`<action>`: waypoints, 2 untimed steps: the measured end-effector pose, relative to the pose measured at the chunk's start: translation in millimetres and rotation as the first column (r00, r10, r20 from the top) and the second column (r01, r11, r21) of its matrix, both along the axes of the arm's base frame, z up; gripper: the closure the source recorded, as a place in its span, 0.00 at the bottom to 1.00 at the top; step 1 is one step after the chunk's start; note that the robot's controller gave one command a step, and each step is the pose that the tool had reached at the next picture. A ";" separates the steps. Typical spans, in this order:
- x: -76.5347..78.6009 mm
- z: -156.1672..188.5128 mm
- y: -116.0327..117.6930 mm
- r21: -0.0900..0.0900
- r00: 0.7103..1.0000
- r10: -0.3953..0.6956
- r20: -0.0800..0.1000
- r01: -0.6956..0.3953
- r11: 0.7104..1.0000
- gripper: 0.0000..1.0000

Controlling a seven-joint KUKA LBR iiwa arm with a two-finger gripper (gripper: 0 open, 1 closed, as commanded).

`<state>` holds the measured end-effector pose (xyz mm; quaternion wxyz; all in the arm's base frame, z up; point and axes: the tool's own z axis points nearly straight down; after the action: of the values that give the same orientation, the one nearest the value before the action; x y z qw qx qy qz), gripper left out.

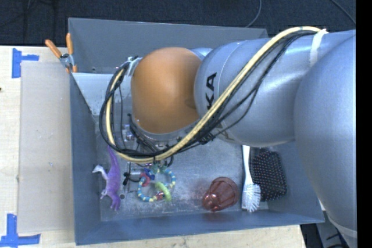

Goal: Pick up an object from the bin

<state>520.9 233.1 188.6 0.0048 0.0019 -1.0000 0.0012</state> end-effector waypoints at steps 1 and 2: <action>2.0 4.7 -1.4 0.002 1.000 -0.005 0.007 0.005 1.000 0.00; -4.1 -22.1 6.4 0.003 0.962 0.272 0.005 -0.272 0.962 0.00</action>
Offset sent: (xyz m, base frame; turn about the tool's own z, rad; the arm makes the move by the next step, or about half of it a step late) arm -0.0114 0.0132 -0.0526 -0.5624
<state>516.8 239.4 166.5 0.0022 0.1389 -0.9903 0.0000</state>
